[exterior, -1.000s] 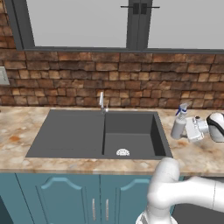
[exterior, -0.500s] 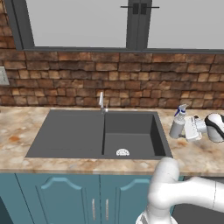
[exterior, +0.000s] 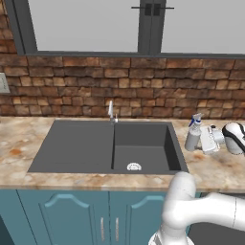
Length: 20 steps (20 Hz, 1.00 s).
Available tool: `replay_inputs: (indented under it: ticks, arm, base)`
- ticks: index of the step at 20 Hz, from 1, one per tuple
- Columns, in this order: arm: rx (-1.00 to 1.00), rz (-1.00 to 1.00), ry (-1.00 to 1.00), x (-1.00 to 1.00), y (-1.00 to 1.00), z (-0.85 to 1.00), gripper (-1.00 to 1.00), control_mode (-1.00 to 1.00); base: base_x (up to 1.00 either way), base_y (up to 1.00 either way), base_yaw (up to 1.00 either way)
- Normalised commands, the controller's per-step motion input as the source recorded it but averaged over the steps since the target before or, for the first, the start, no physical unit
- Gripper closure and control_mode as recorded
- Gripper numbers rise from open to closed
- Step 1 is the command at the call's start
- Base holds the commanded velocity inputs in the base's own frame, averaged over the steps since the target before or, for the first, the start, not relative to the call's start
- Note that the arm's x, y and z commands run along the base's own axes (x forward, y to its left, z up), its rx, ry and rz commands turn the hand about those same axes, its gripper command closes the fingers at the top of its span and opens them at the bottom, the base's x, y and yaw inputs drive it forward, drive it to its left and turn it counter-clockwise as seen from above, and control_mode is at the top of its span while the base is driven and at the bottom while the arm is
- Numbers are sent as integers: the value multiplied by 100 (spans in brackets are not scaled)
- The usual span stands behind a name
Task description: Locate and retrieve the spray and bar soap from the cabinet. Place them next to the sink.
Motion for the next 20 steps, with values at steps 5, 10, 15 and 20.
replay_inputs:
  ticks: [5,10,15,20]
  arm:
    - [0,0,-6,0,0,-13,-100,-100]
    - [0,0,-2,0,0,-3,-100,-100]
    - [0,0,0,0,0,0,-100,-100]
    - [0,0,0,0,0,0,-100,-100]
  base:
    - [0,0,0]
    - [0,0,0]
    - [0,0,0]
    - [0,0,0]
